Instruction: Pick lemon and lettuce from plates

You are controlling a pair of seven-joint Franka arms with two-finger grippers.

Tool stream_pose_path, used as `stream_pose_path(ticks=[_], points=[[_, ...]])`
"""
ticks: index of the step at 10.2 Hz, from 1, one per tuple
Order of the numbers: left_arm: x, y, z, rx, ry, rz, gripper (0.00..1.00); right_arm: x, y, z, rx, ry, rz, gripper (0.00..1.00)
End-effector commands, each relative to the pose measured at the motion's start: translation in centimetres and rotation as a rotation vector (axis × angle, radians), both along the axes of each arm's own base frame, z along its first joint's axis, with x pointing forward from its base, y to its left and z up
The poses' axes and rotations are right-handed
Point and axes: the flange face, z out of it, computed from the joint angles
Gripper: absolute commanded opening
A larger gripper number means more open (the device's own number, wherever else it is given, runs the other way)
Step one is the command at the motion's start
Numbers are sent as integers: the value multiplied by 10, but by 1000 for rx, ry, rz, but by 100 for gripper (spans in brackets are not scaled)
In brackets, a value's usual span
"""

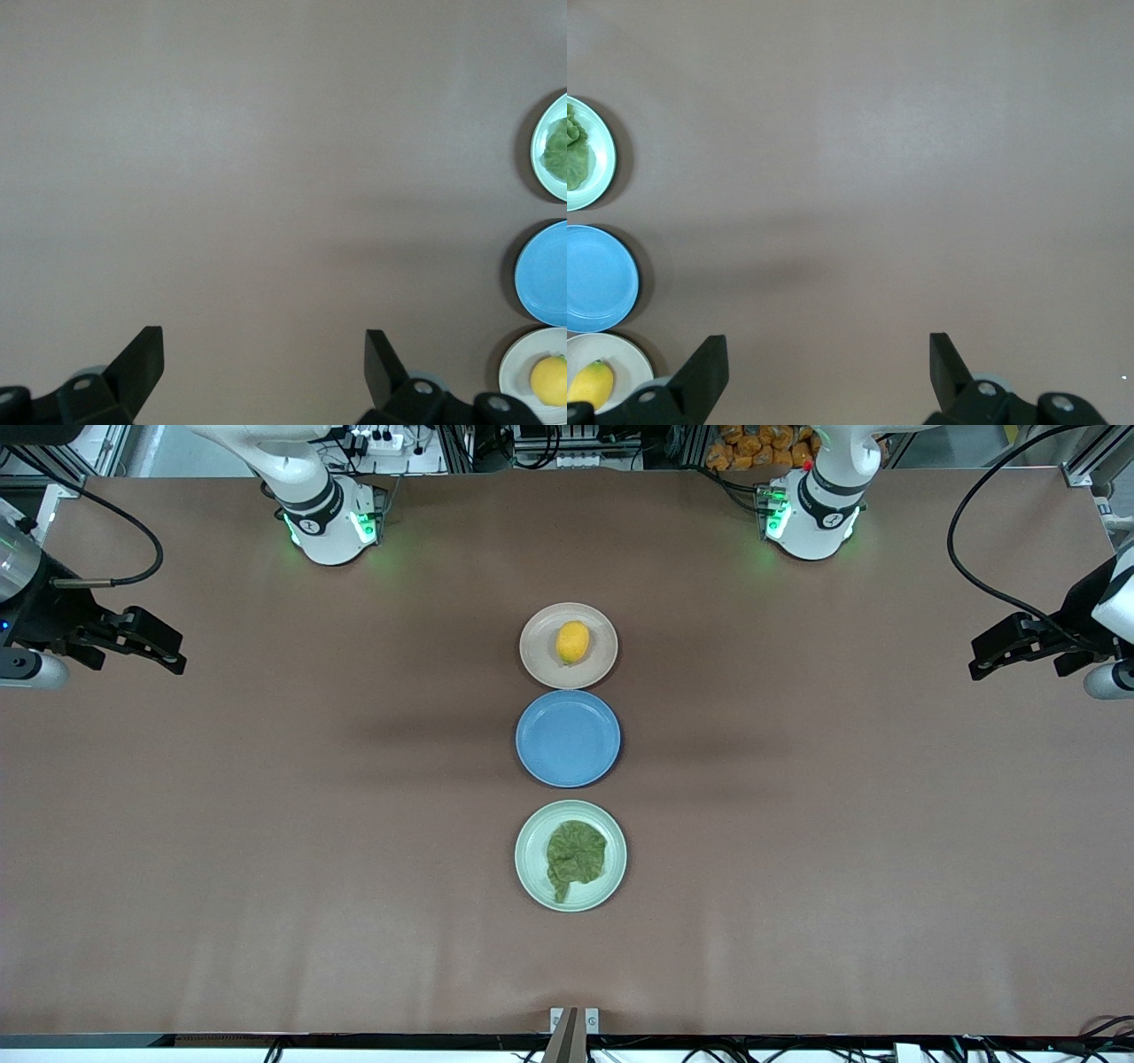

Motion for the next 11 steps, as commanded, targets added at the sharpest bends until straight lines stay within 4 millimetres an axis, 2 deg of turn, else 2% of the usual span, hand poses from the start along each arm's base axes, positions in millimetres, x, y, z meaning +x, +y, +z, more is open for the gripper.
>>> stream_pose_path(ticks=[1,4,7,8,10,11], points=[[-1,2,4,-10,-11,-18,100,-8,-2,2,13,-5,8,100],[0,-2,3,-11,-9,-18,100,-8,-1,1,13,-4,8,100],[10,-10,-21,-15,31,-32,100,-8,11,-13,113,27,16,100],[11,-11,-22,-15,31,-28,100,-7,16,-17,114,28,24,100],[27,-16,-38,-29,6,-34,100,-8,44,-39,116,37,66,100],[35,-29,-51,-32,8,-50,100,-14,80,-51,122,49,115,100]])
